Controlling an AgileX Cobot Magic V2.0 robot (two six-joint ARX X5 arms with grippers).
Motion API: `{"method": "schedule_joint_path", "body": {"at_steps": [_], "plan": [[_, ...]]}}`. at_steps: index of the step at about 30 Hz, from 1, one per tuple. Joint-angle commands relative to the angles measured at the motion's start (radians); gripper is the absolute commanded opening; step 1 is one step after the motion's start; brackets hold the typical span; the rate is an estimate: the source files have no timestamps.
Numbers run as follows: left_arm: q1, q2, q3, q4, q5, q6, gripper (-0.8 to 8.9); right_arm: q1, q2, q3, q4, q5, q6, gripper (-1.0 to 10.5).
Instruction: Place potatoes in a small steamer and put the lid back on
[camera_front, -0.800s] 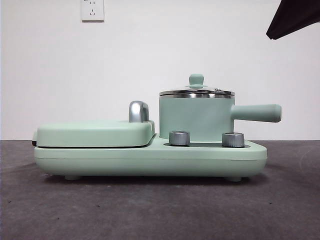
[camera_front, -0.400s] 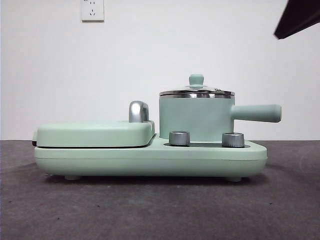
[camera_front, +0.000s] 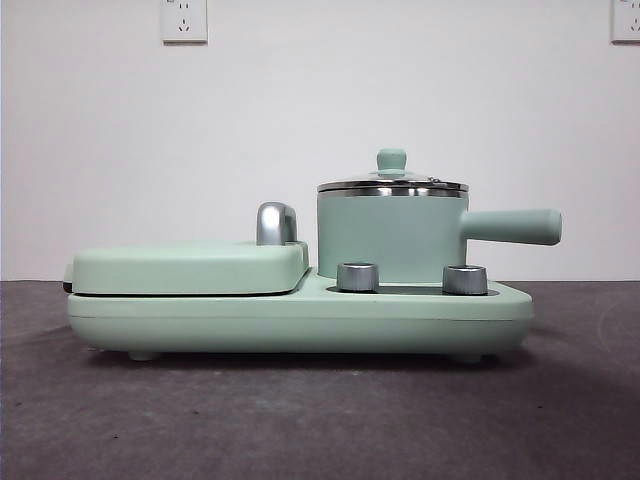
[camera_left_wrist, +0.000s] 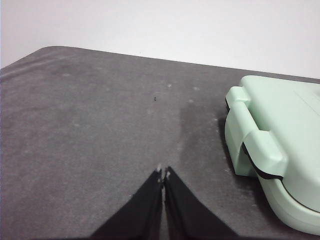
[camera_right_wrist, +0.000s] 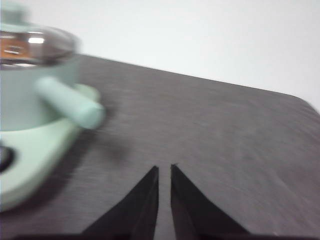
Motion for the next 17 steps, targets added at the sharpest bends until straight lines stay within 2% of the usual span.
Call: {"method": "schedule_joint_path", "body": {"at_steps": [1, 4, 17], "plan": [[0.001, -0.001, -0.019, 0.012, 0.002, -0.002, 0.06, -0.045, -0.051, -0.054, 0.019, -0.003, 0.046, 0.4], [0.001, -0.002, -0.019, 0.012, 0.002, -0.002, 0.06, -0.056, -0.048, -0.100, 0.045, -0.022, 0.078, 0.4], [0.001, -0.001, -0.019, 0.012, 0.002, -0.002, 0.06, -0.055, -0.048, -0.099, 0.060, -0.026, 0.108, 0.4]]}}
